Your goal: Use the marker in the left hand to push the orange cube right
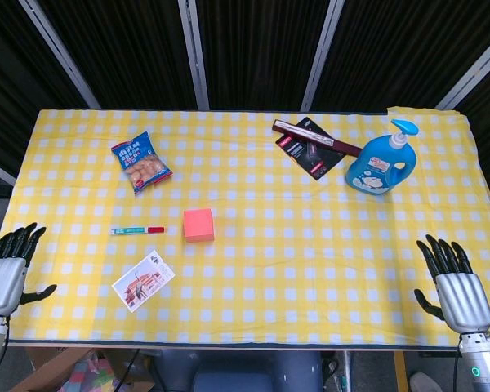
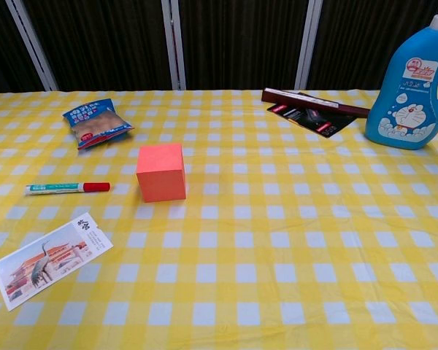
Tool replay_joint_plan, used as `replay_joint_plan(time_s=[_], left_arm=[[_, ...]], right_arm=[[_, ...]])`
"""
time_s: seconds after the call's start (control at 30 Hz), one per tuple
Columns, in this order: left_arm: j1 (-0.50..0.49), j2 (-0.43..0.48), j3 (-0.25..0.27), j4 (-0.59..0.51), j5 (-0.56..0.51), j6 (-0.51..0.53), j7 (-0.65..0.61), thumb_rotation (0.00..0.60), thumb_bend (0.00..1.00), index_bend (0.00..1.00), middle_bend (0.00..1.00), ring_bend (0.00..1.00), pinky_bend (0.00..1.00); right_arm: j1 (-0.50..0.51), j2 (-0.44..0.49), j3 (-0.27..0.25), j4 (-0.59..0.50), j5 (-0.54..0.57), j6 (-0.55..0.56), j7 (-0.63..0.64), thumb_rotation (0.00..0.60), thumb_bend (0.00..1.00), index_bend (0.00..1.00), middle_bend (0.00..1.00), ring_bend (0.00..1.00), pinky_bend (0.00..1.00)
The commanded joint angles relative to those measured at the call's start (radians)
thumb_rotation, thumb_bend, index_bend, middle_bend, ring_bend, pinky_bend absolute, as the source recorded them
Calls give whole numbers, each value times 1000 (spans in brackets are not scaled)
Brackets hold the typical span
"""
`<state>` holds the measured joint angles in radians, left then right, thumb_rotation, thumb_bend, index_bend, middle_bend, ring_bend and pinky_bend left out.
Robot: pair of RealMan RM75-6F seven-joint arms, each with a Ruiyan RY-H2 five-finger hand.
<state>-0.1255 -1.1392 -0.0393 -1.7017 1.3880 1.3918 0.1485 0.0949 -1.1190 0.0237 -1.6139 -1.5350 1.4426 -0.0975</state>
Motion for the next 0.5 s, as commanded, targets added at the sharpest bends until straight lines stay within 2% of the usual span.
replay_joint_plan(time_s=[0.03,0.5], left_arm=[[1,1,1,-2,1,1,0,600,72,0,0,0,18],[-16,1,-4,-4,-22,-36,6,600,72,1,0,0,37]], right_arm=[[-3,-5,2,7,-7,10,10,600,378,0,0,0,0],[-2,-4,1,7,2,-1,9,600,378,0,0,0,0]])
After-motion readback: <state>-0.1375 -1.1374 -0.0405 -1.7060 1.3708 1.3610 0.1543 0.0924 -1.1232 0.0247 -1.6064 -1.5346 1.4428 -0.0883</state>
